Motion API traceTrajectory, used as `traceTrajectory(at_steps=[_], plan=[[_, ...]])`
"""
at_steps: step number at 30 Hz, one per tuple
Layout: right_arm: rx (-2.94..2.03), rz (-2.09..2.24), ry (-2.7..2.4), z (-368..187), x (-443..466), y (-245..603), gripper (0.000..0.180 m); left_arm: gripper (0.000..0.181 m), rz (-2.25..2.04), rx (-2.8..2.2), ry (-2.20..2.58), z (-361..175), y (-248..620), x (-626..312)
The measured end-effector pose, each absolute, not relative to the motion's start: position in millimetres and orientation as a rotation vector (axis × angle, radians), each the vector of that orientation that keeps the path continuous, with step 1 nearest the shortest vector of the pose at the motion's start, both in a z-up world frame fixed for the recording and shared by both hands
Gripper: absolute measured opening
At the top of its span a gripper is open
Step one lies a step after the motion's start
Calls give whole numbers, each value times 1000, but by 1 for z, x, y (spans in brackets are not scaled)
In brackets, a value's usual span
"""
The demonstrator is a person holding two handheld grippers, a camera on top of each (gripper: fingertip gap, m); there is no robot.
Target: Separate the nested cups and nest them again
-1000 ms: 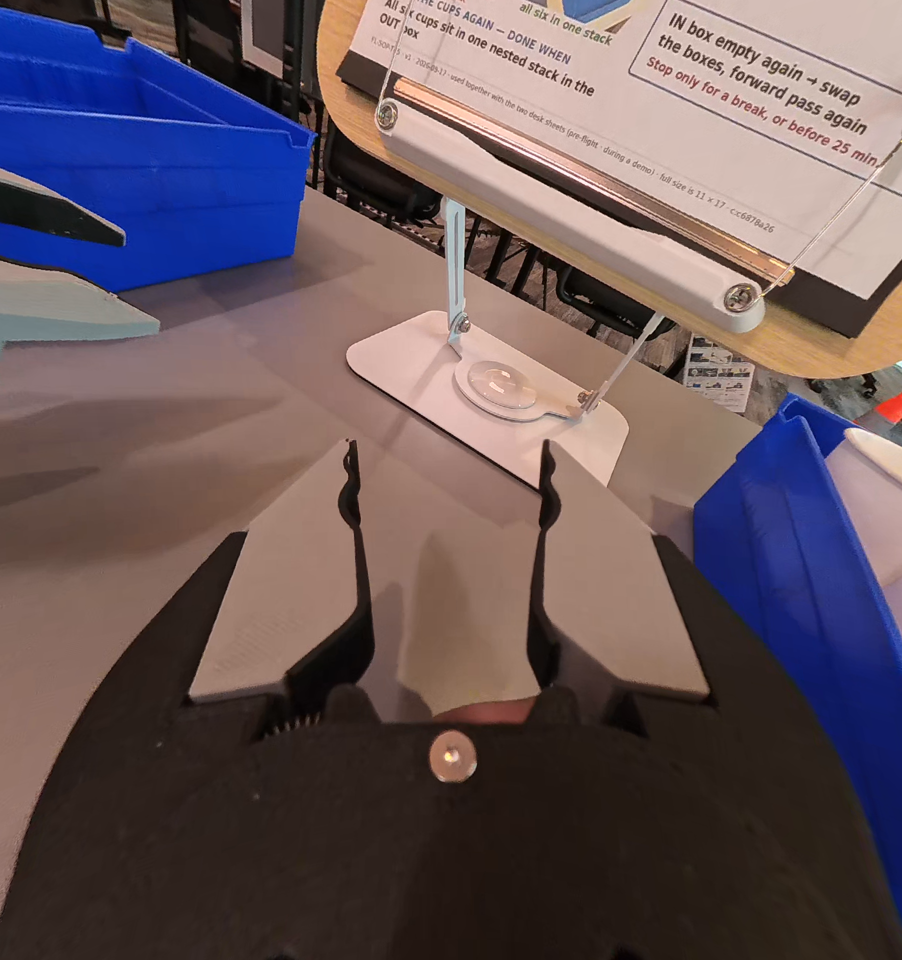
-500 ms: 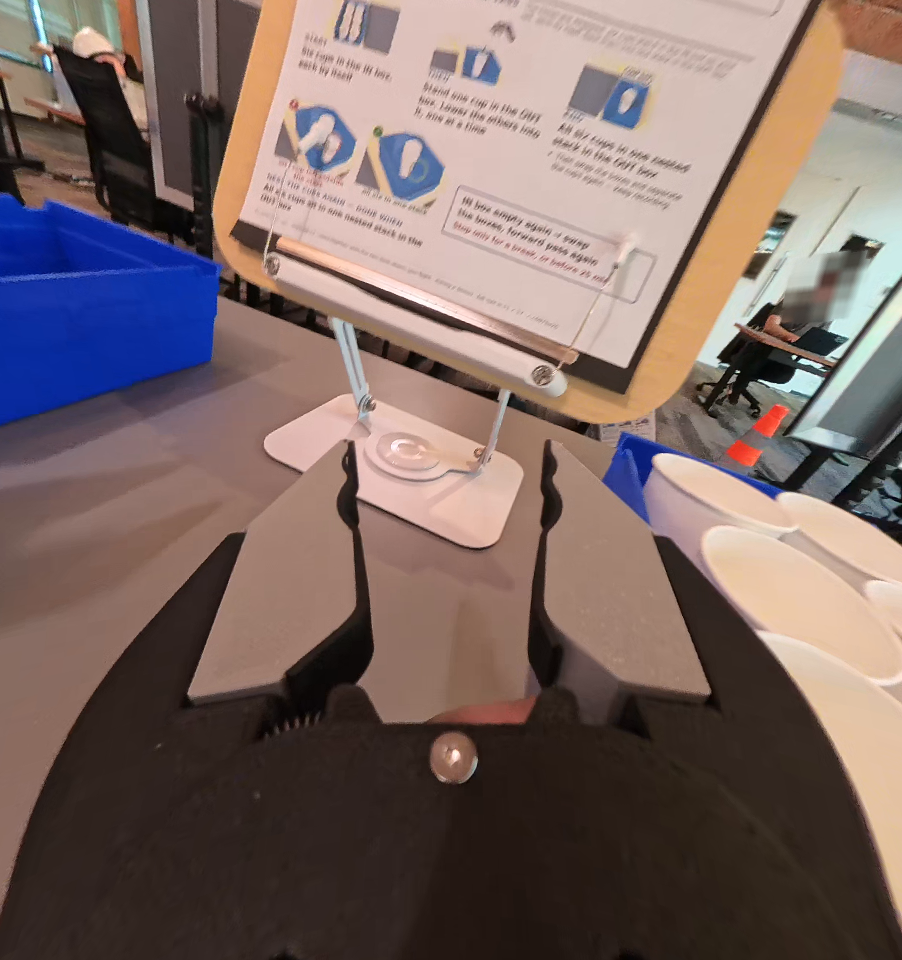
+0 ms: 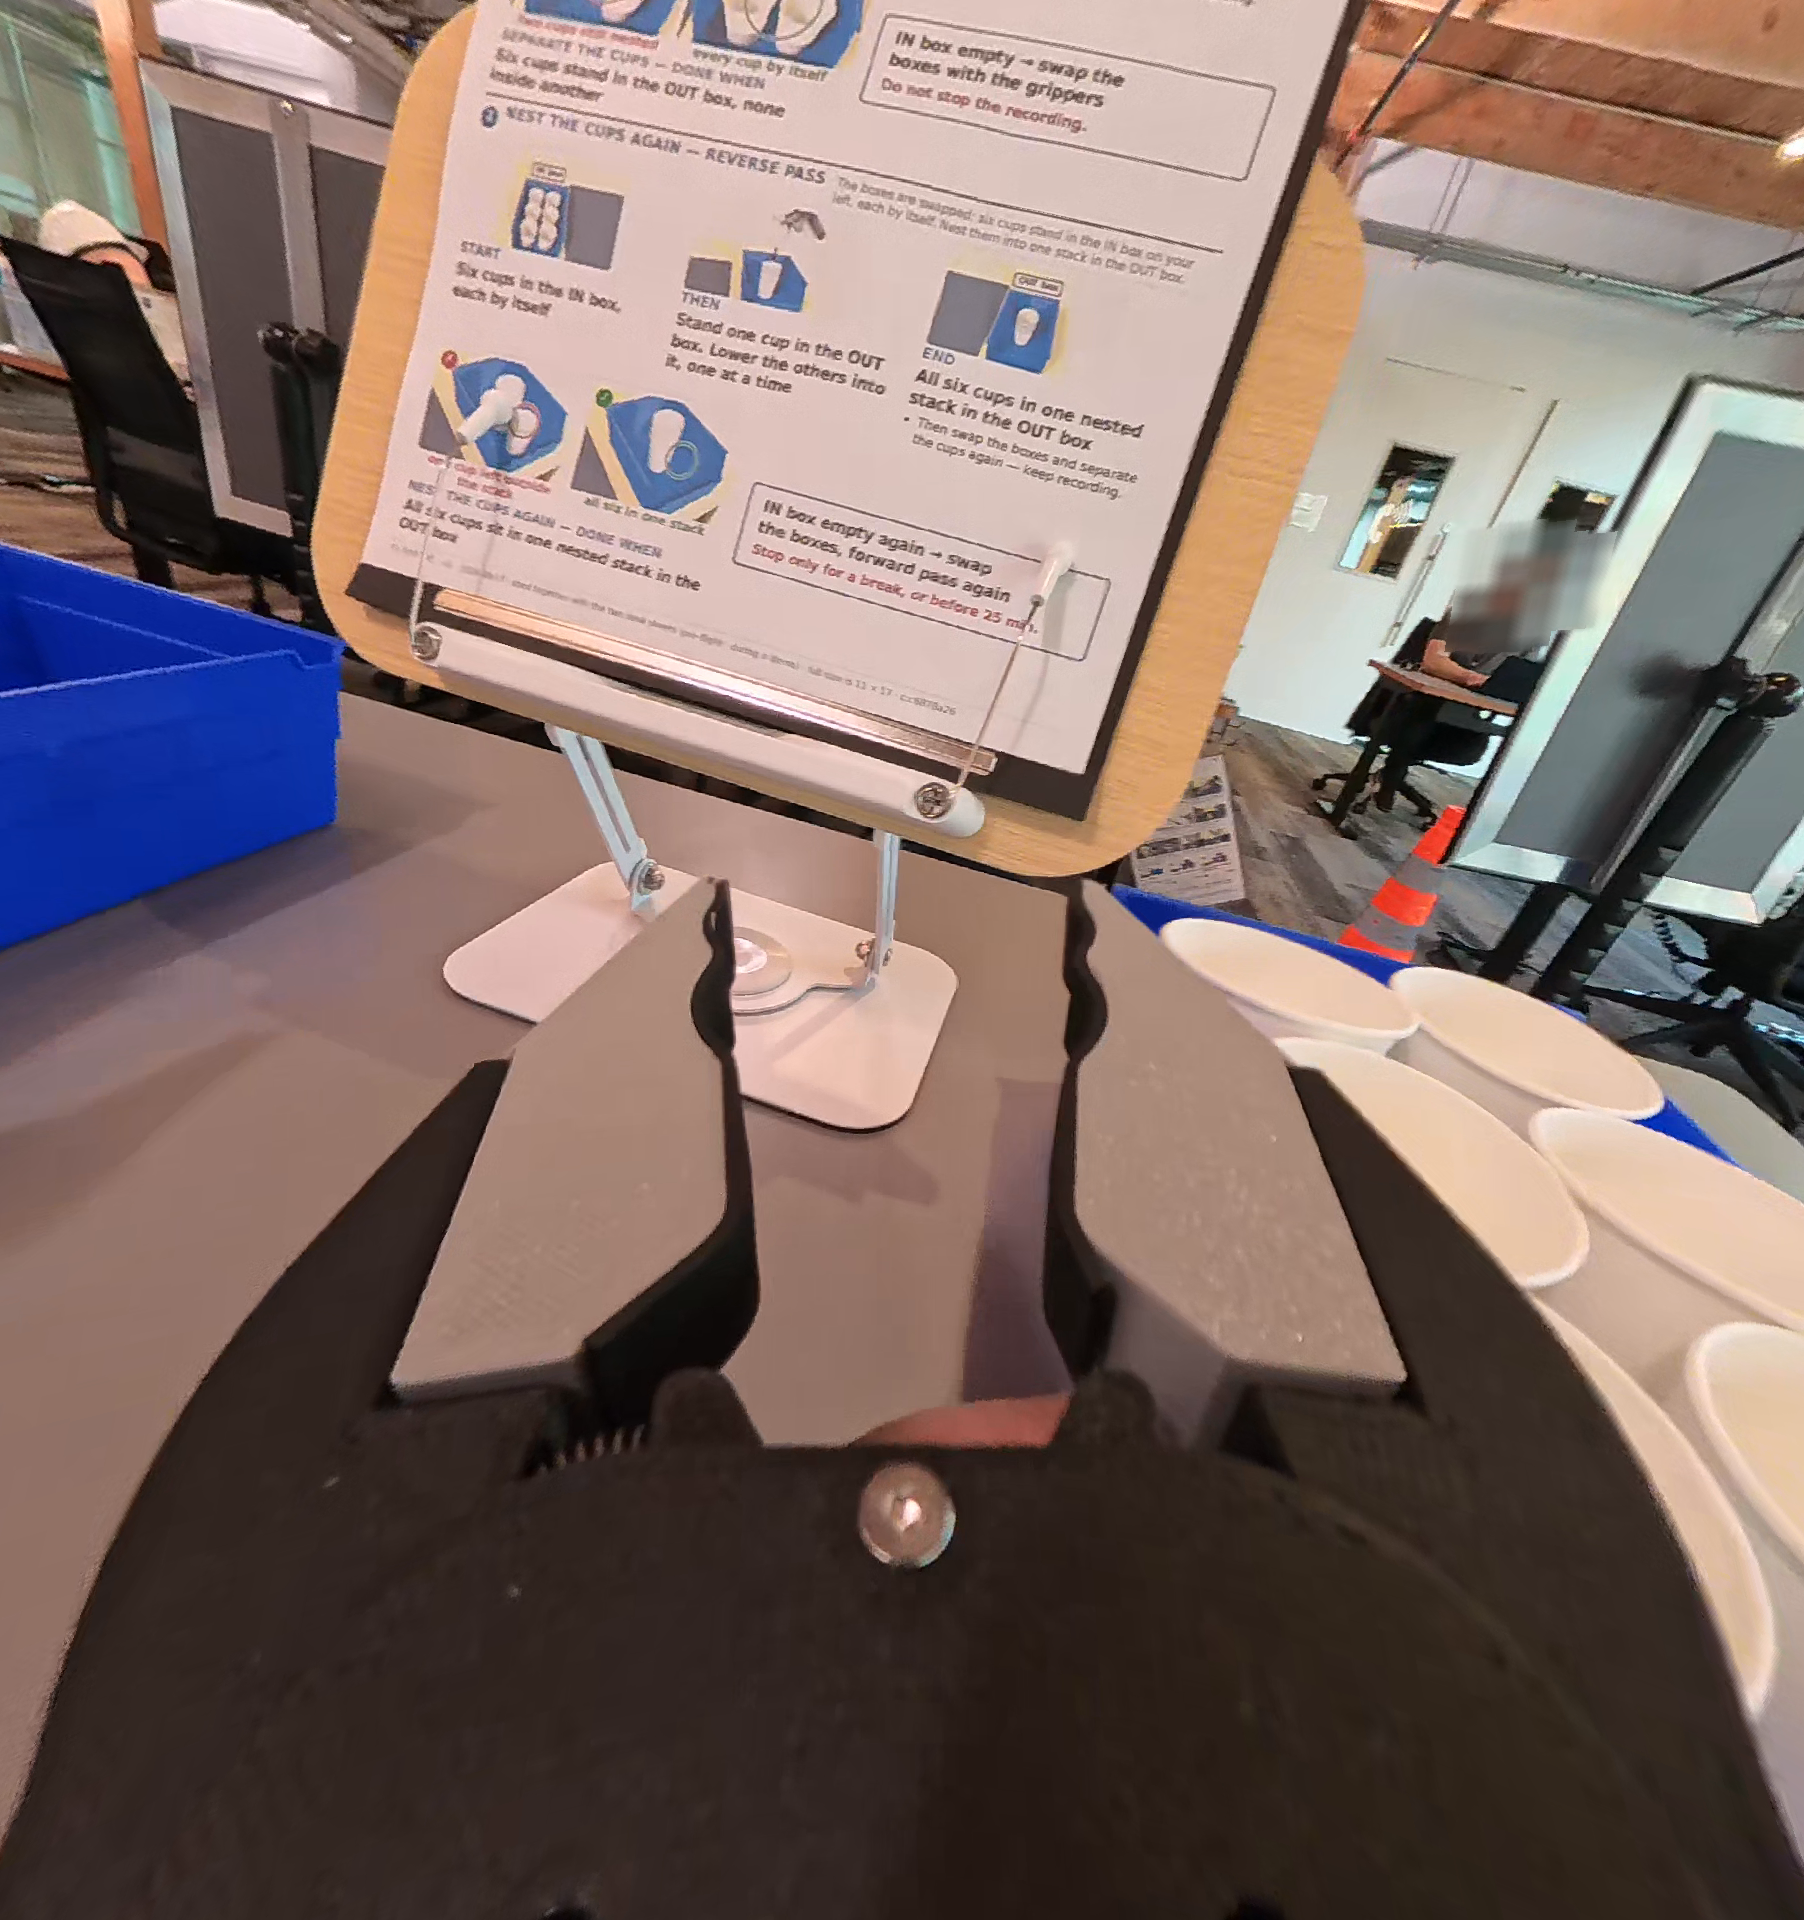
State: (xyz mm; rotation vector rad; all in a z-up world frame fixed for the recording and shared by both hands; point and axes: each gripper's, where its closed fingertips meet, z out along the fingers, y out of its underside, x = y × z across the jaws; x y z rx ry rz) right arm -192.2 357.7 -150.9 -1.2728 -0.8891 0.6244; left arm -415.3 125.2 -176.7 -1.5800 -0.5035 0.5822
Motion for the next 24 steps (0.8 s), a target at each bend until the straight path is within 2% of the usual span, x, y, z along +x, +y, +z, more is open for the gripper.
traceTrajectory(at_steps=[7,12,16,18,21,24], plan=[[-1267,623,-820,-136,-173,369,57,65,579,-1626,-569,-187,115,-430],[-1284,658,-804,-136,-171,371,56,71,581,-1734,-600,-213,115,-443],[-1286,664,-807,-137,-172,371,55,53,546,-1801,-599,-233,120,-446],[-1292,665,-812,-138,-172,371,53,32,544,-1845,-577,-242,122,-446],[-1308,665,-815,-140,-172,372,52,25,529,-1871,-559,-250,125,-446],[-1306,672,-813,-140,-172,371,51,8,569,-1888,-525,-251,126,-444]])
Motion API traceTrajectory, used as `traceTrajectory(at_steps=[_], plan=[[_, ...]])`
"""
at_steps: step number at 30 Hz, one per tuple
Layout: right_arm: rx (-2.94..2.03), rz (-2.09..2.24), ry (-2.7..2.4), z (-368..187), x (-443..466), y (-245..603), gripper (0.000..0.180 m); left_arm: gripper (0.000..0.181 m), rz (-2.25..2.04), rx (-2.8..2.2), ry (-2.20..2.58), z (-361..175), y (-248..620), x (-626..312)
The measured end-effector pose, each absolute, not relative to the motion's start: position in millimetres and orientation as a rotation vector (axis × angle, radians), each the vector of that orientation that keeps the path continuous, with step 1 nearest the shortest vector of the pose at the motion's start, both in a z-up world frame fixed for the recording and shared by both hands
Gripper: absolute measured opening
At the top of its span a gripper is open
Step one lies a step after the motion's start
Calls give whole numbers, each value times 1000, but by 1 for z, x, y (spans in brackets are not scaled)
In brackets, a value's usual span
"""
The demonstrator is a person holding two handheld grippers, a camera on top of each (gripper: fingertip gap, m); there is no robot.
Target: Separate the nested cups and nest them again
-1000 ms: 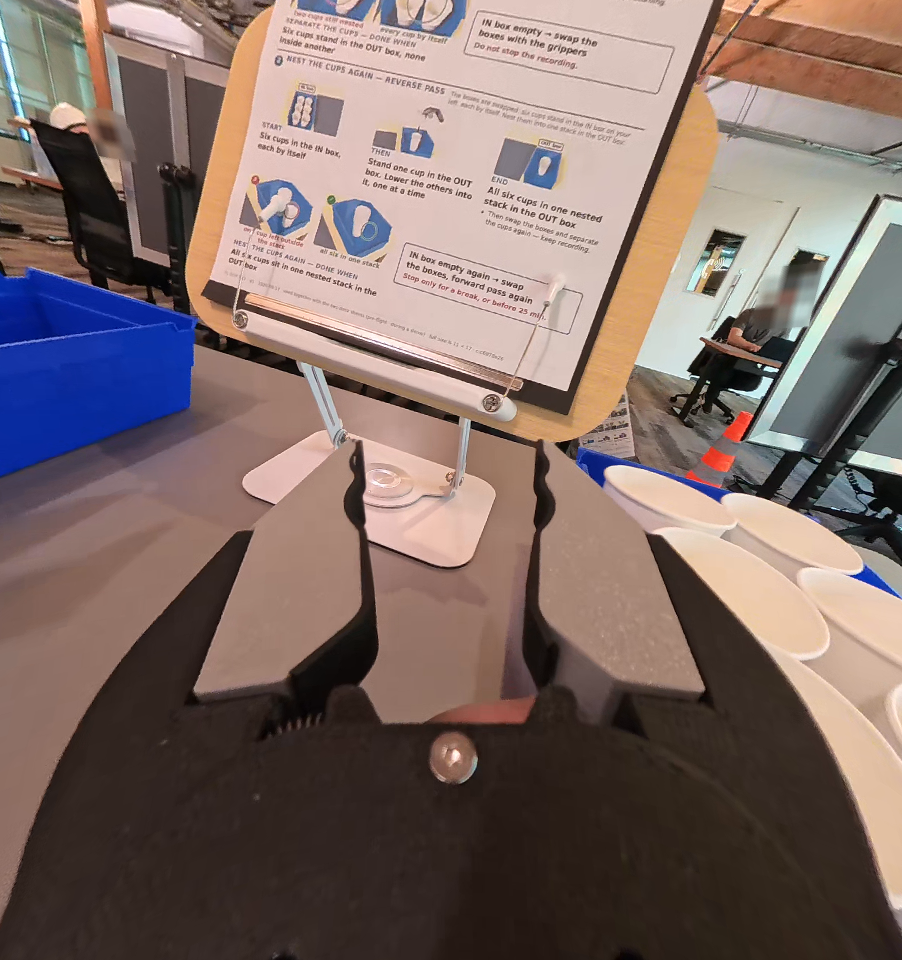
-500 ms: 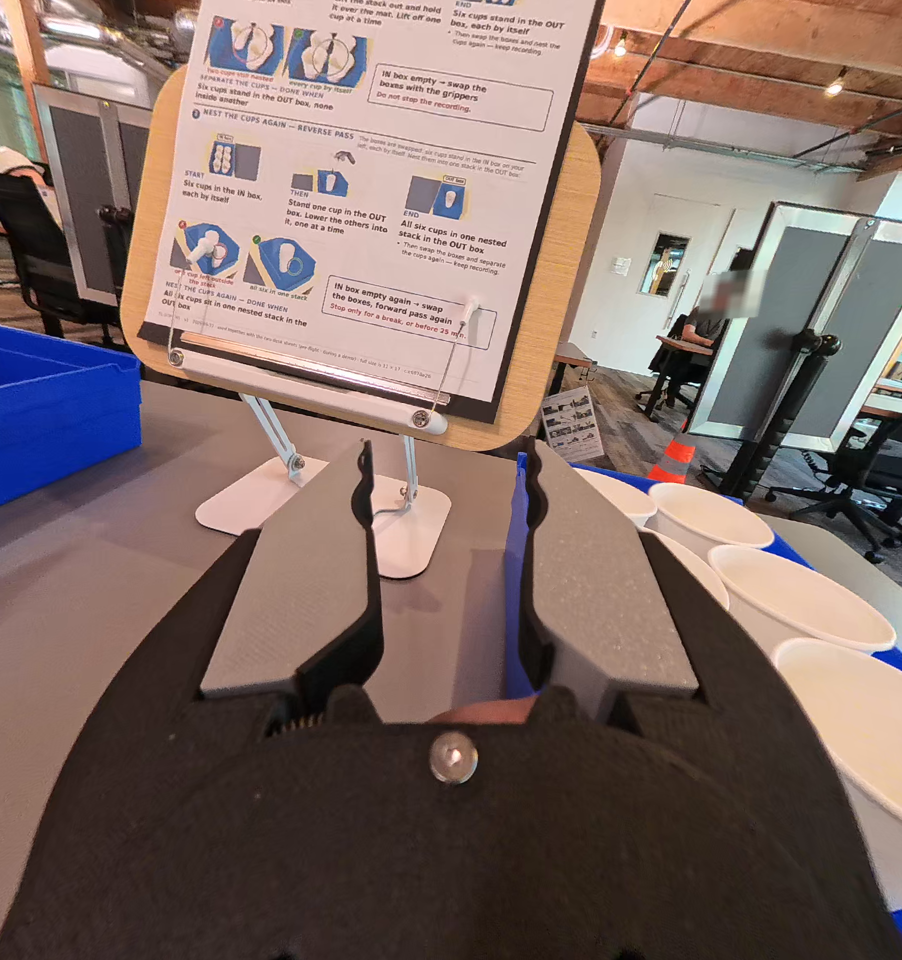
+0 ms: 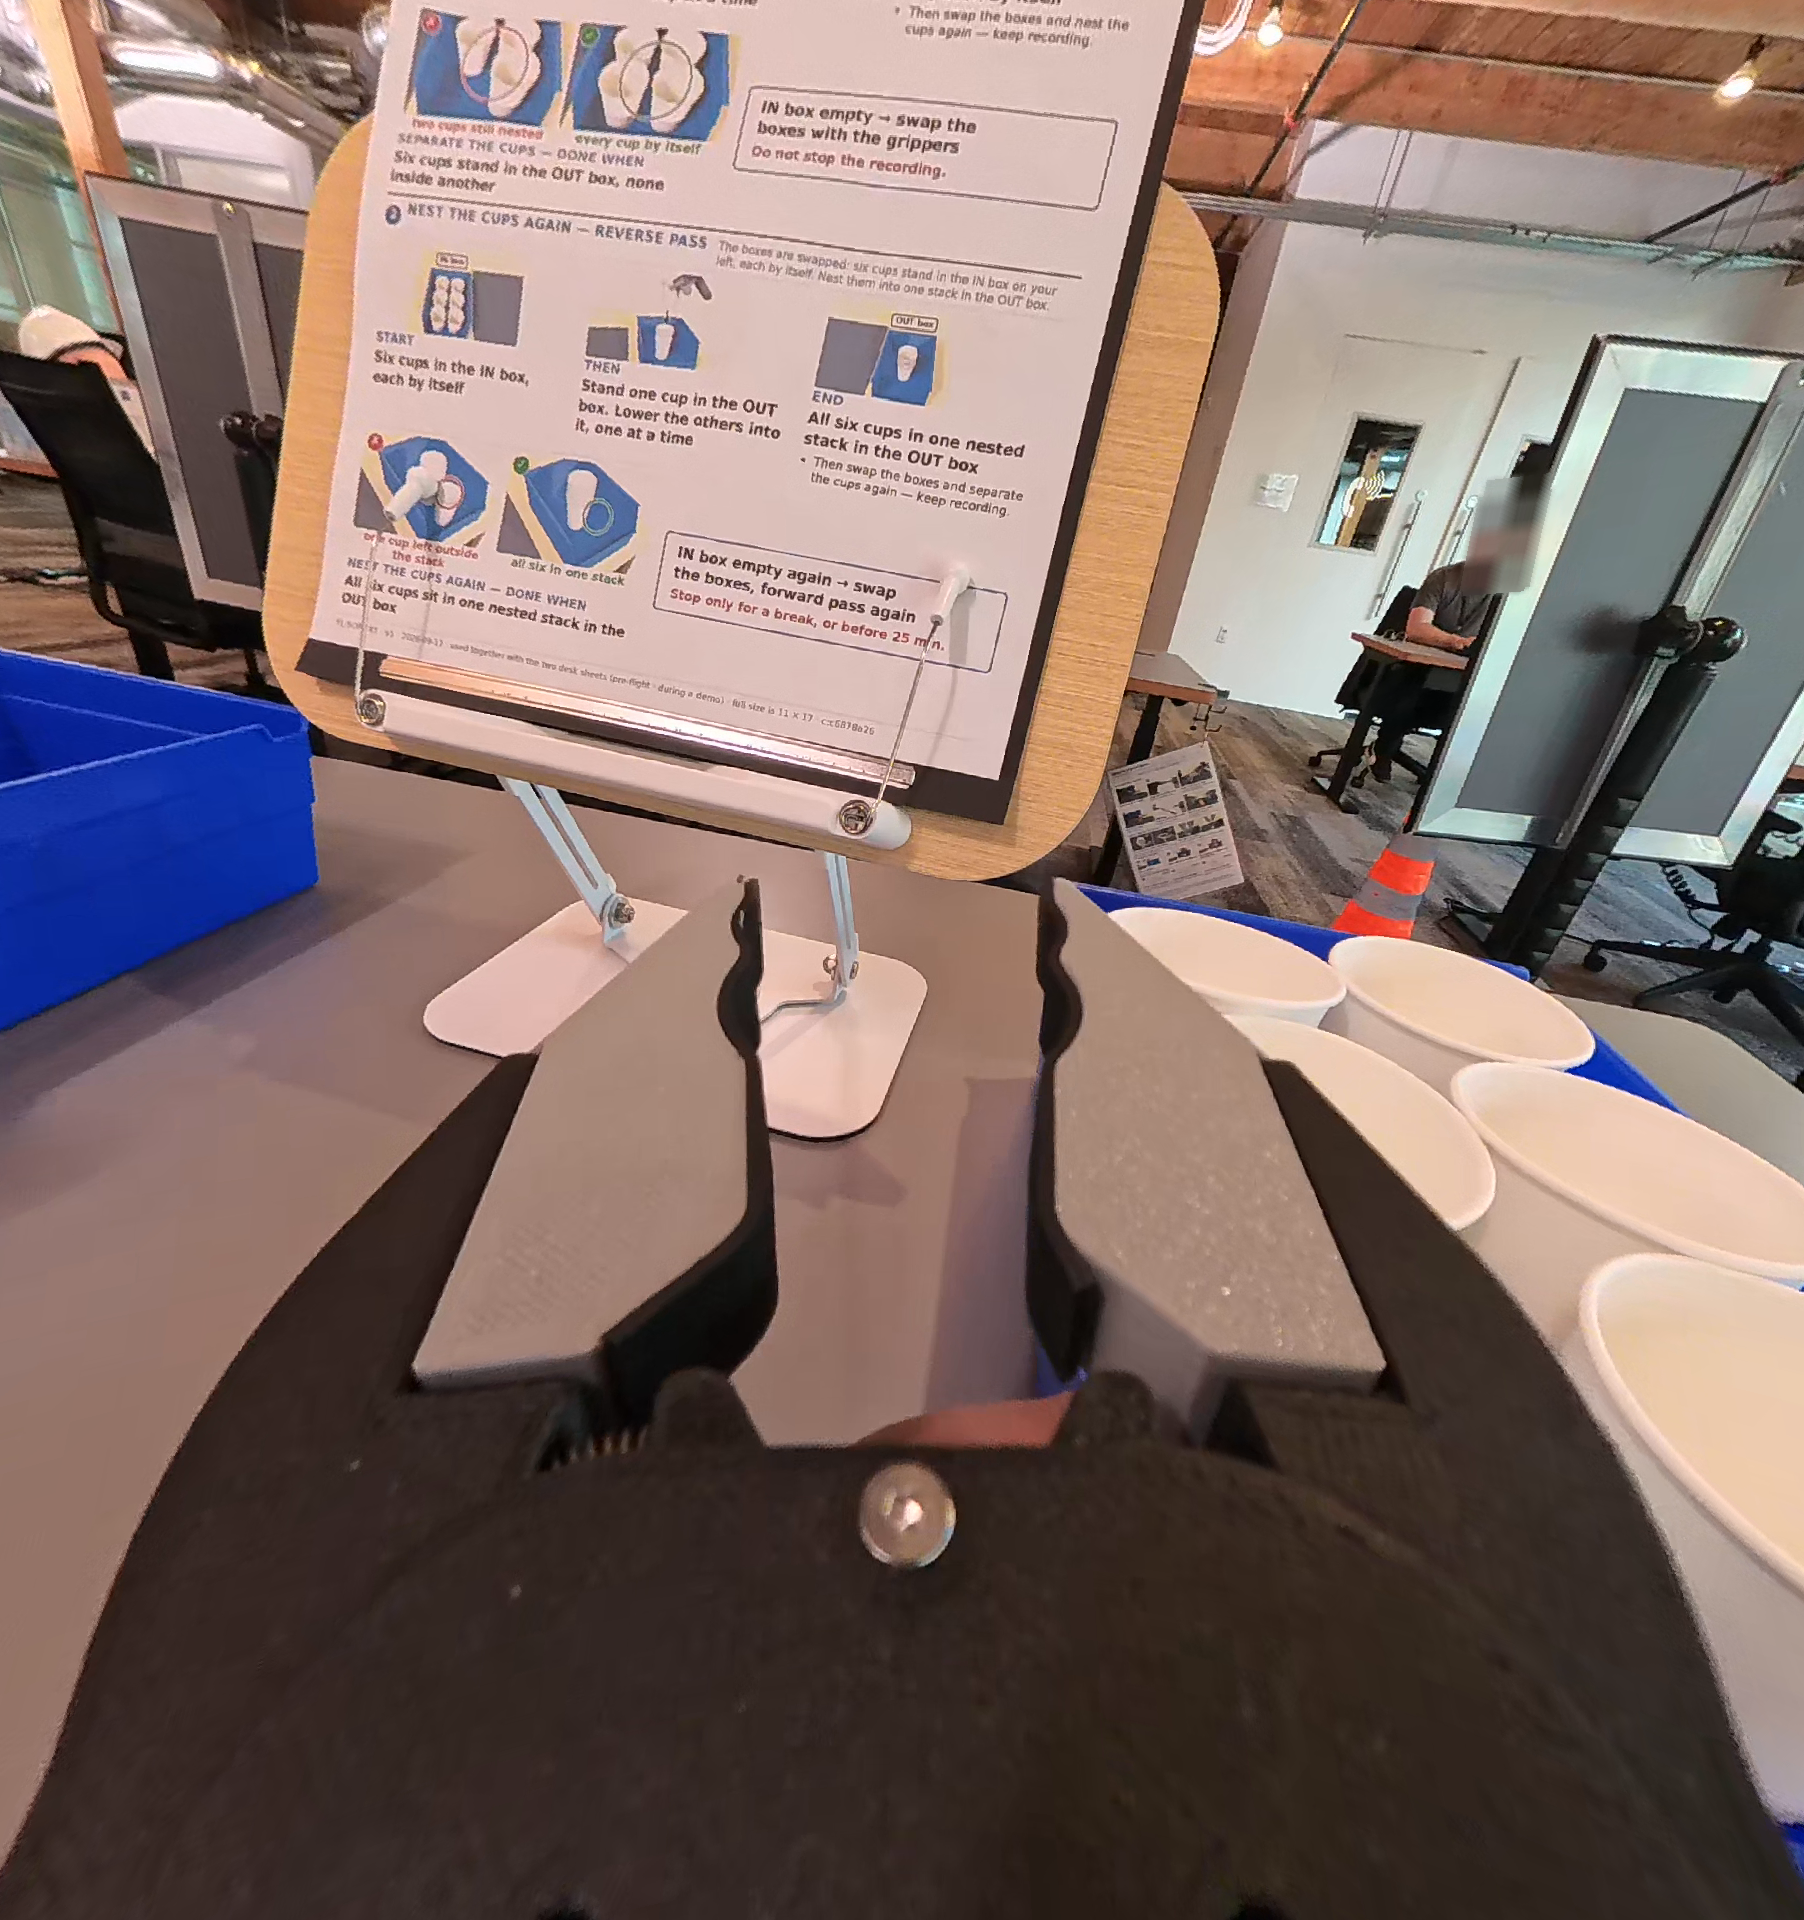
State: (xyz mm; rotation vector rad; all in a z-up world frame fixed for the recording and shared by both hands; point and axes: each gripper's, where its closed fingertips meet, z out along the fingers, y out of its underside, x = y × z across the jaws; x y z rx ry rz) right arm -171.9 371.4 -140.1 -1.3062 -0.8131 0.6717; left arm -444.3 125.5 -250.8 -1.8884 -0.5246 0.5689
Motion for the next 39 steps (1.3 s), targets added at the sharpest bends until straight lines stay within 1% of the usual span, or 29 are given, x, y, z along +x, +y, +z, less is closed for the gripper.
traceTrajectory(at_steps=[3,9,39], plan=[[-1304,667,-821,-141,-173,370,50,5,650,-1913,-501,-251,123,-446],[-1304,660,-833,-143,-175,369,49,3,613,-1879,-543,-248,120,-449],[-1316,636,-860,-150,-178,370,47,3,589,-1870,-556,-248,119,-450]])
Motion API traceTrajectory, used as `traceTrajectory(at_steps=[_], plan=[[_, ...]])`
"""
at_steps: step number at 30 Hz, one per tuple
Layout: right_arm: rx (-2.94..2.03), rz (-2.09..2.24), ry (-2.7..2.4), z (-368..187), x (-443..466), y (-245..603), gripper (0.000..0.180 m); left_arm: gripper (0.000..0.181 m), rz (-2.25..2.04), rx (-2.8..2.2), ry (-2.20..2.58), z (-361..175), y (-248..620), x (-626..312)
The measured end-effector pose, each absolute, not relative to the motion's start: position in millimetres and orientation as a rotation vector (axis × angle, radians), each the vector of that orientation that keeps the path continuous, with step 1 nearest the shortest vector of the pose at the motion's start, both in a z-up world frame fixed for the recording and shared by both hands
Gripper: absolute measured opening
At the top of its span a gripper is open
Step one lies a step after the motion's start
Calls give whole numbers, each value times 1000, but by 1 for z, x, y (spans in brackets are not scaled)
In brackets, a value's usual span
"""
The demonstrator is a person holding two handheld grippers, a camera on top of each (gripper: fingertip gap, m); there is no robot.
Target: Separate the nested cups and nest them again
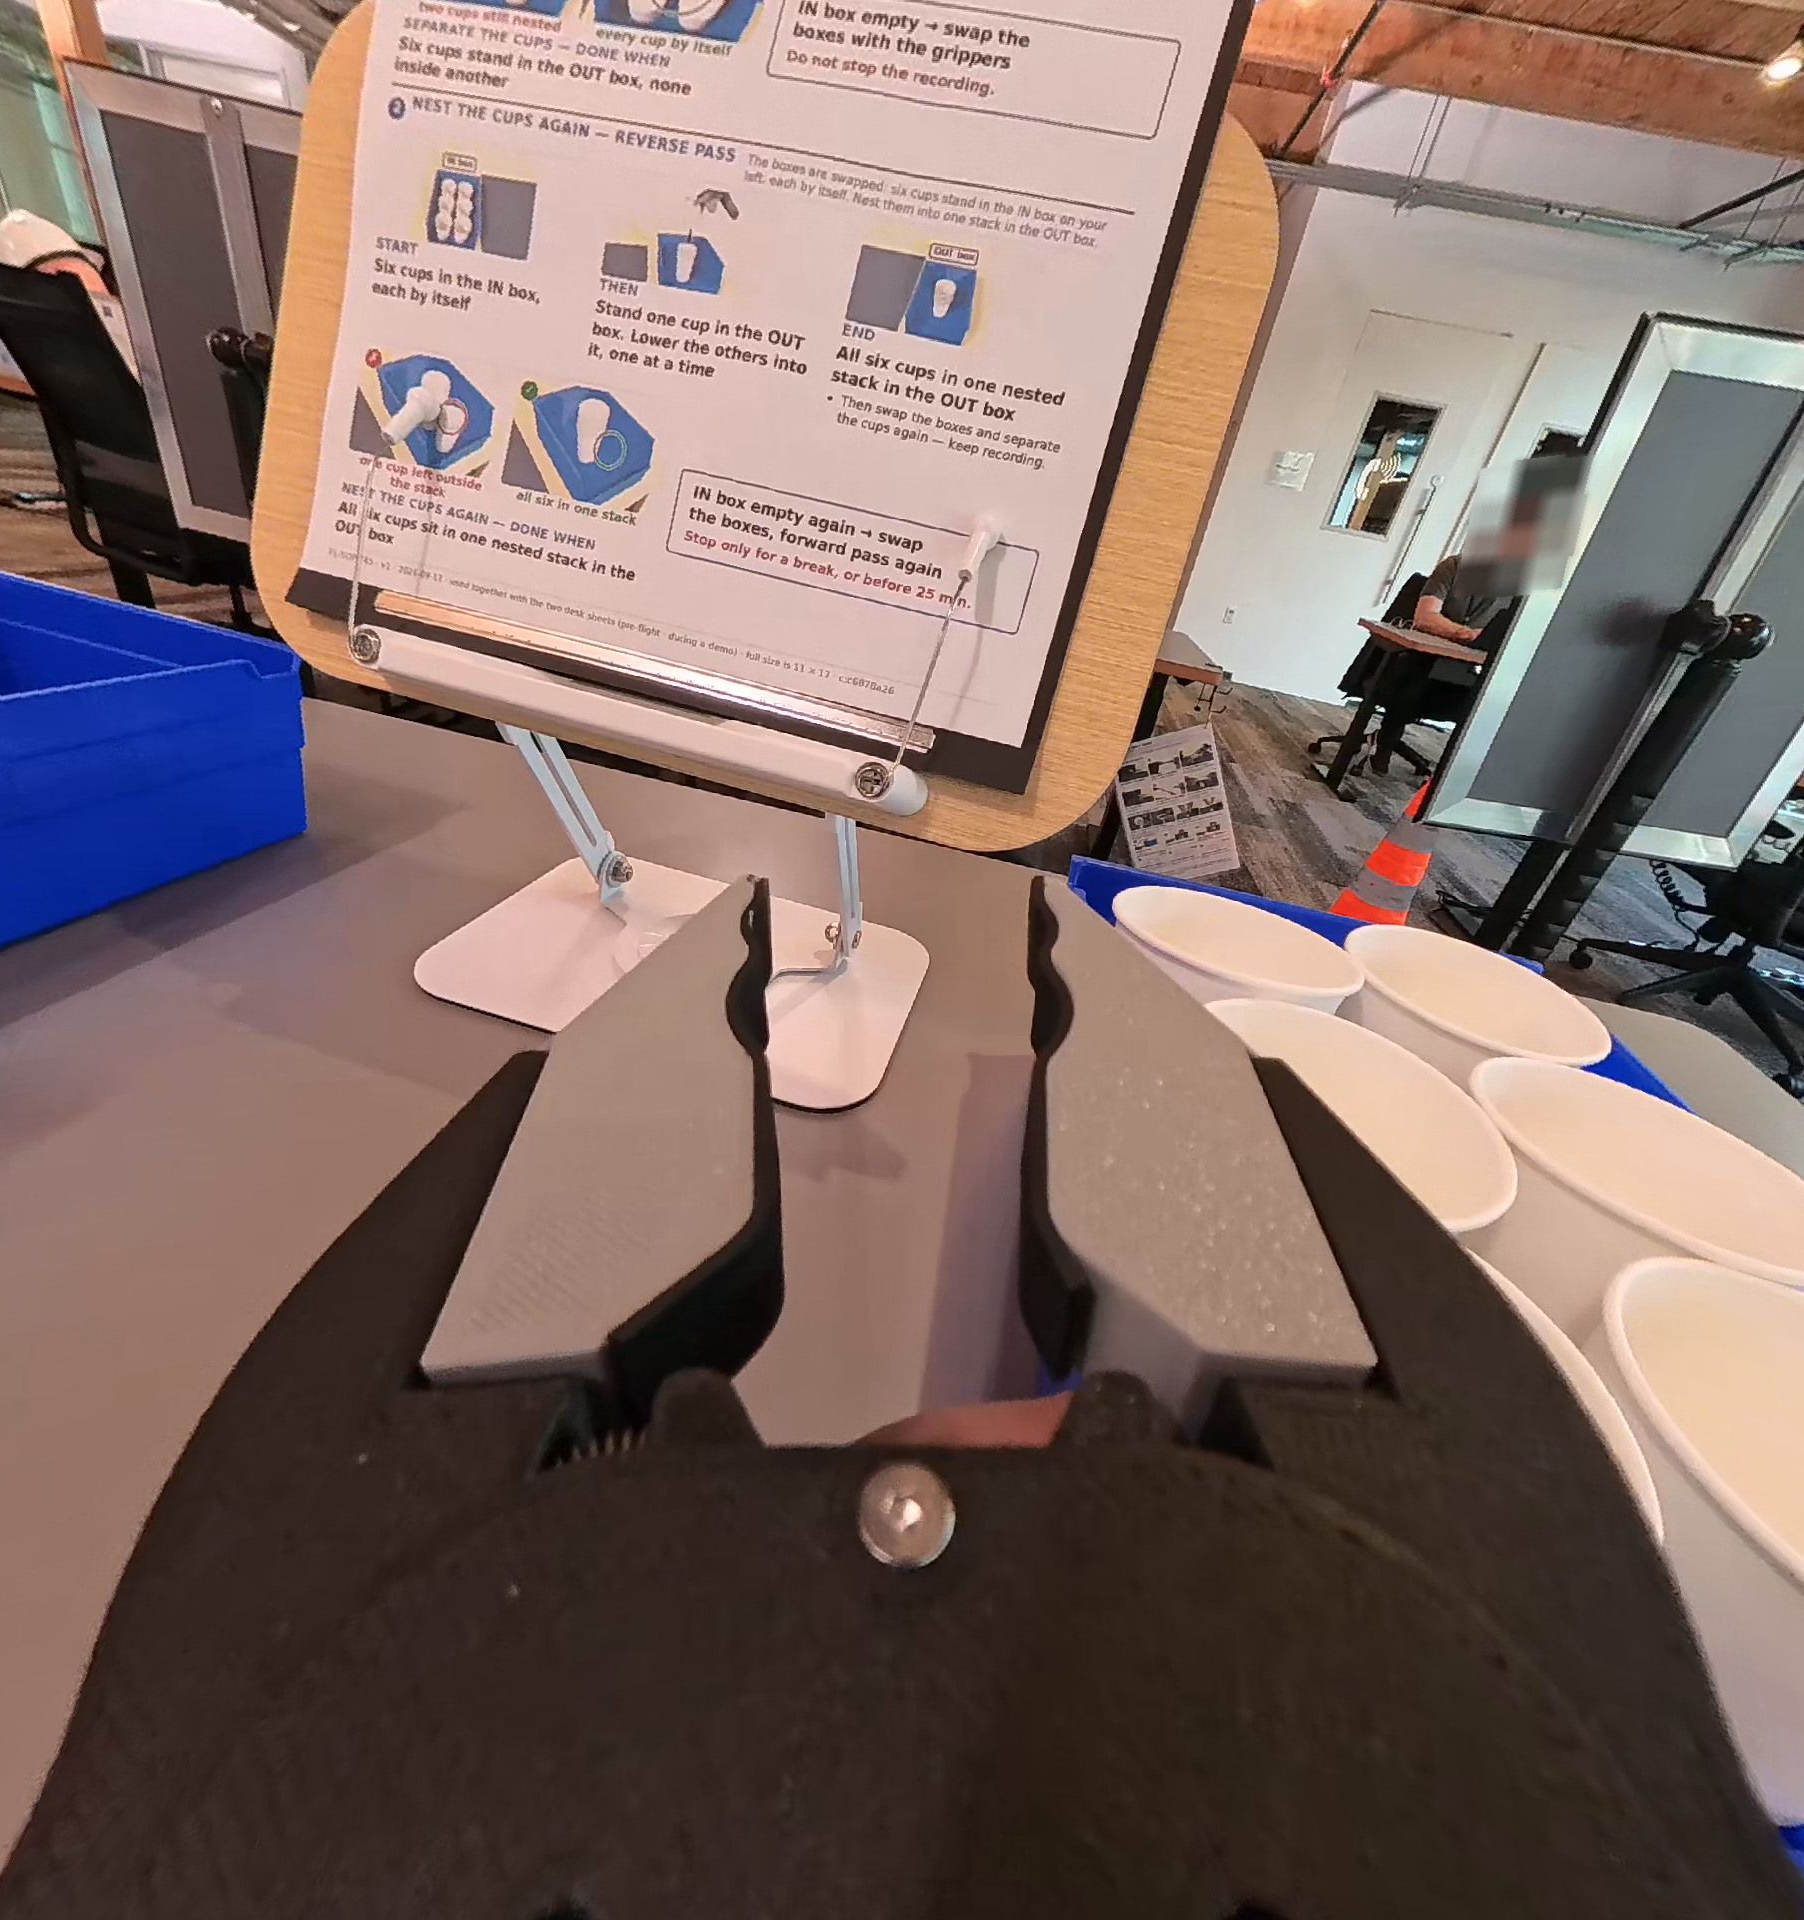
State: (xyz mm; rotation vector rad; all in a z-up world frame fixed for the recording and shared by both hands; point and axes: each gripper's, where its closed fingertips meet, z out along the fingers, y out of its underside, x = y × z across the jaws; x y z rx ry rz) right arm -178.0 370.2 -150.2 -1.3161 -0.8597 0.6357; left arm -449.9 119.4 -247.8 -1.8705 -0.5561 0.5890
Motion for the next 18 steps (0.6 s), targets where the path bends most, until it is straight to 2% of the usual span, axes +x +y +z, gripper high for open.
traceTrajectory(at_steps=[18], plan=[[-1334,612,-882,-157,-179,372,45,3,573,-1864,-566,-247,119,-450]])
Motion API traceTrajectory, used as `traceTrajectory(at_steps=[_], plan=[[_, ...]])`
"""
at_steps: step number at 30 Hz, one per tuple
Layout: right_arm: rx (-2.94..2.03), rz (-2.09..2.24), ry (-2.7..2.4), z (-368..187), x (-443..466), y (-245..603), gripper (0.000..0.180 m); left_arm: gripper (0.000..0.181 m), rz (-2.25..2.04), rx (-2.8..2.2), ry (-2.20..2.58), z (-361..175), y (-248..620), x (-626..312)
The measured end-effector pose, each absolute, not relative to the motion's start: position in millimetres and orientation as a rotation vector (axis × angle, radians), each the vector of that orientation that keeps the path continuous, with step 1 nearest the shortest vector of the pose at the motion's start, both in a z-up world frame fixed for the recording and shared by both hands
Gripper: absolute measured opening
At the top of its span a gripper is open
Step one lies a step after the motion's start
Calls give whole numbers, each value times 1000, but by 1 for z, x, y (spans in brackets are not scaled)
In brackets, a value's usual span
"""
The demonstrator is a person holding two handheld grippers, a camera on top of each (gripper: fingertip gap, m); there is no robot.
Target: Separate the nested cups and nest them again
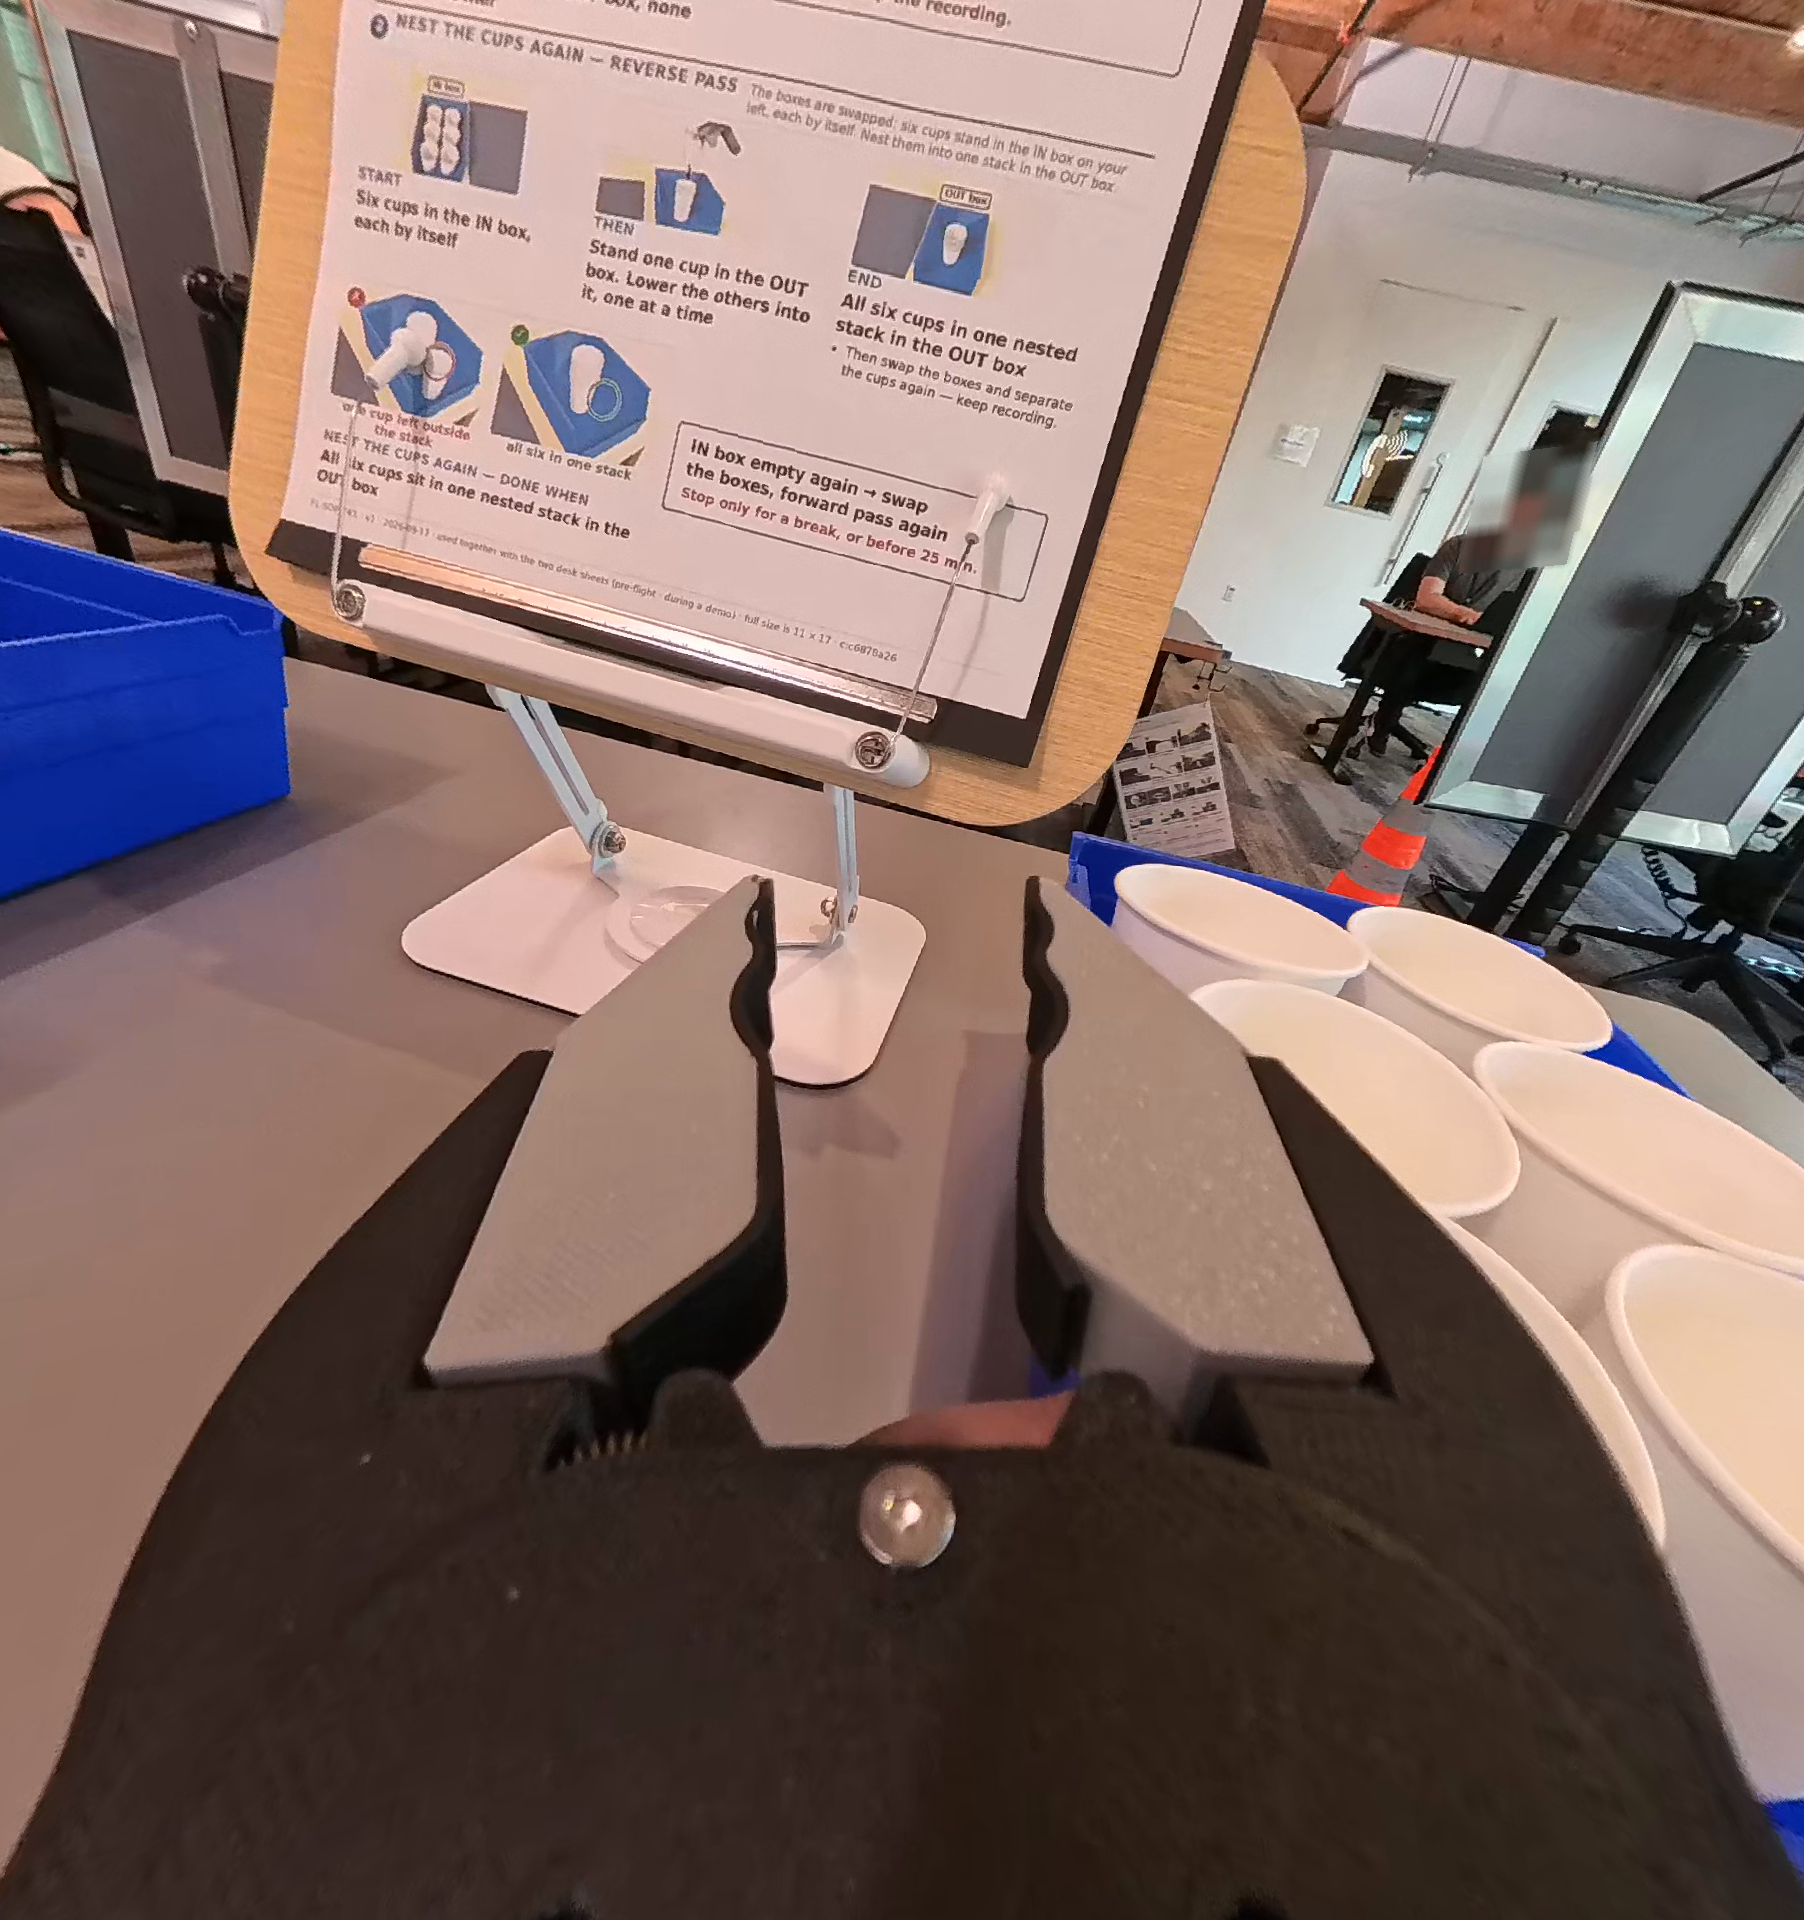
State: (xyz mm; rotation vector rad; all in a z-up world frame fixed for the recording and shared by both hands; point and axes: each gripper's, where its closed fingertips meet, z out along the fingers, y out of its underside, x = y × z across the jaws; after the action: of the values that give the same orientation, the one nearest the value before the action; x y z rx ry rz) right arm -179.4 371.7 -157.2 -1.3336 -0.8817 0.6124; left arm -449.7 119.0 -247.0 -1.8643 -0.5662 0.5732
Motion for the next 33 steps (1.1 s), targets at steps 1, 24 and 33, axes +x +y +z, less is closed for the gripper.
traceTrajectory(at_steps=[1,24,33], plan=[[-1331,610,-881,-157,-179,371,45,3,570,-1864,-567,-247,119,-450],[-1352,334,-899,-186,-84,387,50,4,532,-1840,-586,-243,118,-449],[-1400,386,-966,-211,-91,390,36,4,531,-1841,-587,-243,118,-449]])
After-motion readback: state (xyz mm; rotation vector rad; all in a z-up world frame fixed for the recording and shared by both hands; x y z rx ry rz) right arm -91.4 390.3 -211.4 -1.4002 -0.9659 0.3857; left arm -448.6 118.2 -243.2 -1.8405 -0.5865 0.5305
